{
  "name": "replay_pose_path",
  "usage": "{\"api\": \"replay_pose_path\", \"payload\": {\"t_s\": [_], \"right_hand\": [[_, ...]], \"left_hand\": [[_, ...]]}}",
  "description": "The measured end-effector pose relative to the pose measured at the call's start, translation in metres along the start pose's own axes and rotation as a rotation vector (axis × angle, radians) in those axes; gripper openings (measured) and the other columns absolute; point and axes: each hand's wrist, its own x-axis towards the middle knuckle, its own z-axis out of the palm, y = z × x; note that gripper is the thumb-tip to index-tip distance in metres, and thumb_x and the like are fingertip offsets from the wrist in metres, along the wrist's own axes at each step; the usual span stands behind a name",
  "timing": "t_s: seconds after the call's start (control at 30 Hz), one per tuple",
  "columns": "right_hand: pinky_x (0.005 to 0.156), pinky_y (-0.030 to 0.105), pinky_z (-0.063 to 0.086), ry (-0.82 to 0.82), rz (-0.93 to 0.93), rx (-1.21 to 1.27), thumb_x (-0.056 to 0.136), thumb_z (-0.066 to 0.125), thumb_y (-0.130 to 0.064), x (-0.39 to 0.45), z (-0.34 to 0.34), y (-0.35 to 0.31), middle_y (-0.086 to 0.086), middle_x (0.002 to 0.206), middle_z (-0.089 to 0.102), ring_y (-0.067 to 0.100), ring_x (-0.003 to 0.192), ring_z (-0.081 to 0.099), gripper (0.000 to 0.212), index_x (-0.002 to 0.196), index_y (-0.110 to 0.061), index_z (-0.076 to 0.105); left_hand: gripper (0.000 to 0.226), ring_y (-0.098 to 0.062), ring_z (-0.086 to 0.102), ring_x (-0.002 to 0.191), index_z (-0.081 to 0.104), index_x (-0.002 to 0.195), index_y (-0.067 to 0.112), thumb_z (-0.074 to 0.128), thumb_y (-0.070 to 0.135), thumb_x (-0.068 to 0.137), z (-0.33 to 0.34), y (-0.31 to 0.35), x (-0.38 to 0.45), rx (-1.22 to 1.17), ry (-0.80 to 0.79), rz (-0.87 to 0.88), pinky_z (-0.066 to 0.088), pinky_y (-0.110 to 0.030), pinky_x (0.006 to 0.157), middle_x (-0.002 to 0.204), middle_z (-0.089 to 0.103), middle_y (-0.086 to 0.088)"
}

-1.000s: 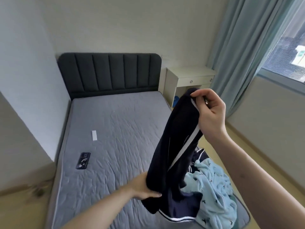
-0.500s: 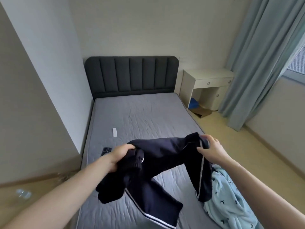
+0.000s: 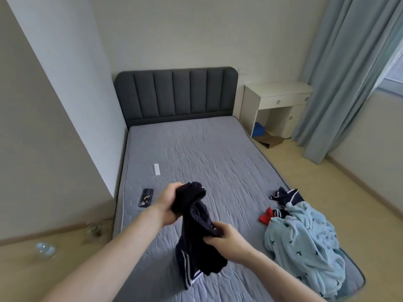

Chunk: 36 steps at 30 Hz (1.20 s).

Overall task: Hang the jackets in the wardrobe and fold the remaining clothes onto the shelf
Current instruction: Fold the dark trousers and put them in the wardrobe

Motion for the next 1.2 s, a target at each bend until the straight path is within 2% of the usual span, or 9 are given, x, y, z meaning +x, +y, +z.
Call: {"api": "replay_pose_path", "payload": {"t_s": [0.13,0.23,0.33,0.4,0.5,0.67,0.87,1.07,1.2], "right_hand": [[0.066,0.029,0.048,0.054,-0.020,-0.180,0.089,0.068,-0.024,-0.001,-0.031,-0.002,-0.008,0.073,0.067,0.005,0.067,0.062,0.008,0.088,-0.016,0.069],[0.061,0.029,0.044,0.079,-0.070,-0.310,0.087,0.063,-0.023,0.001,-0.038,-0.018,-0.006,0.068,0.063,0.001,0.062,0.056,0.007,0.082,-0.017,0.066],[0.071,0.040,0.056,0.029,-0.058,-0.350,0.086,0.056,-0.018,0.004,-0.039,-0.040,0.005,0.088,0.073,0.017,0.079,0.069,0.019,0.098,-0.016,0.070],[0.080,0.037,0.058,-0.019,-0.045,-0.398,0.087,0.054,-0.018,0.007,-0.039,-0.051,0.004,0.102,0.074,0.019,0.091,0.069,0.030,0.112,-0.018,0.071],[0.089,0.035,0.057,-0.039,-0.018,-0.438,0.092,0.055,-0.017,0.015,-0.041,-0.063,0.006,0.122,0.069,0.021,0.105,0.065,0.041,0.132,-0.017,0.064],[0.080,0.029,0.056,-0.002,0.062,-0.430,0.093,0.054,-0.017,0.027,-0.042,-0.072,0.009,0.123,0.066,0.021,0.098,0.064,0.042,0.135,-0.021,0.061],[0.086,0.041,0.062,-0.006,0.099,-0.400,0.086,0.056,-0.018,0.031,-0.050,-0.064,0.006,0.109,0.071,0.024,0.094,0.071,0.040,0.124,-0.027,0.063],[0.058,0.013,0.050,-0.108,0.060,-0.593,0.084,0.059,-0.016,0.024,-0.069,-0.038,-0.009,0.101,0.067,0.005,0.083,0.065,0.040,0.122,-0.026,0.063],[0.055,0.025,0.042,-0.072,-0.016,-0.823,0.081,0.052,-0.017,0.021,-0.064,-0.028,-0.005,0.080,0.060,0.017,0.073,0.059,0.012,0.086,-0.023,0.061]], "left_hand": [[0.033,-0.012,0.061,0.062,0.071,0.072,0.021,0.049,0.027,0.096,-0.050,-0.011,-0.007,0.400,0.096,-0.123,0.050,-0.024,0.057,0.076,0.062,-0.002],[0.043,-0.014,0.068,0.070,0.061,0.114,0.014,0.062,0.051,0.092,-0.080,-0.029,-0.008,0.927,0.274,-0.289,0.057,-0.029,0.059,0.095,0.064,-0.003],[0.078,-0.019,0.059,0.110,0.033,0.142,0.024,0.074,0.032,0.076,-0.087,-0.045,-0.005,1.293,0.216,-0.047,0.052,-0.026,0.072,0.134,0.049,-0.002],[0.086,-0.012,0.048,0.127,0.034,0.142,0.038,0.076,0.023,0.068,-0.072,-0.053,-0.009,1.213,-0.034,0.056,0.046,-0.019,0.085,0.145,0.042,0.009],[0.085,0.000,0.053,0.123,0.043,0.133,0.045,0.084,0.039,0.059,-0.050,-0.065,-0.017,1.147,-0.199,-0.020,0.049,-0.022,0.096,0.132,0.051,0.022],[0.071,0.007,0.061,0.100,0.048,0.104,0.051,0.084,0.076,0.048,-0.025,-0.091,-0.024,1.258,-0.060,0.020,0.047,-0.015,0.080,0.109,0.061,0.027],[0.012,-0.033,0.067,0.099,0.047,0.083,0.024,0.049,0.031,0.073,-0.029,-0.094,-0.008,1.599,0.317,0.284,0.042,-0.034,0.068,0.099,0.071,-0.001],[0.004,-0.026,0.060,0.084,0.043,0.087,0.028,0.045,0.026,0.084,-0.066,-0.050,-0.003,1.645,0.417,0.592,0.035,-0.034,0.063,0.095,0.062,0.007],[0.006,-0.021,0.050,0.073,0.039,0.087,0.029,0.043,0.027,0.083,-0.073,-0.023,-0.003,1.758,0.281,0.654,0.032,-0.034,0.060,0.088,0.053,0.012]]}}
